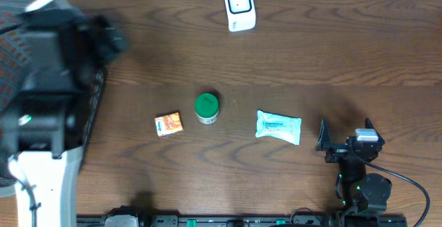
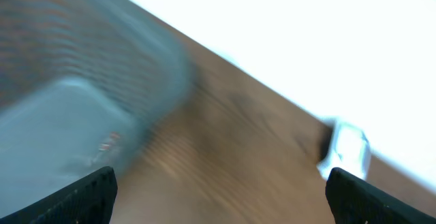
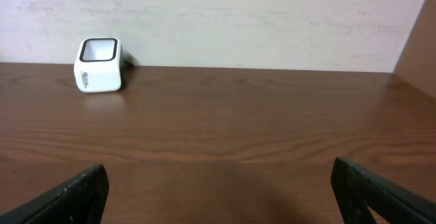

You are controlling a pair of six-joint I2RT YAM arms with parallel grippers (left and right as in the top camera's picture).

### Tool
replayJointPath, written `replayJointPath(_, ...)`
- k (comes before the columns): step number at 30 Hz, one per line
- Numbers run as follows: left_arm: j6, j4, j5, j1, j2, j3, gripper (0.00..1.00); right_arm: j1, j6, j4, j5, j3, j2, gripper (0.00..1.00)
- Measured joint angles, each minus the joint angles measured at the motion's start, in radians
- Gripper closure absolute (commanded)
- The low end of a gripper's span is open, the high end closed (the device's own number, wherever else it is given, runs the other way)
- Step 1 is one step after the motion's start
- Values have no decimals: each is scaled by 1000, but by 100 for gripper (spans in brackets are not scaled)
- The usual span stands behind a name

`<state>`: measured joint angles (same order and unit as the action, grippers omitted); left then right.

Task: Scan the item barcode
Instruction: 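Carry the Kleenex box left of the bottle and release it, then reach the left gripper into the basket toward the red TOP chocolate bar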

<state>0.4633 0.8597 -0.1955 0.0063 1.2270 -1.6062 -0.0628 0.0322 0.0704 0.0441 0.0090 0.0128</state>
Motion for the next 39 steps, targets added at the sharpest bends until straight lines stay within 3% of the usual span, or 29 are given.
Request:
replayJointPath(5, 32, 20, -13, 237, 9, 0, 2, 0, 0, 0, 0, 0, 0, 1)
replayJointPath(13, 115, 29, 63, 457, 150, 2, 2, 0, 0, 0, 0, 0, 0, 1)
replayJointPath(28, 143, 72, 198, 472, 518, 13, 2, 0, 0, 0, 0, 0, 0, 1)
replayJointPath(39, 143, 73, 212, 463, 579, 43, 2, 0, 0, 0, 0, 0, 0, 1)
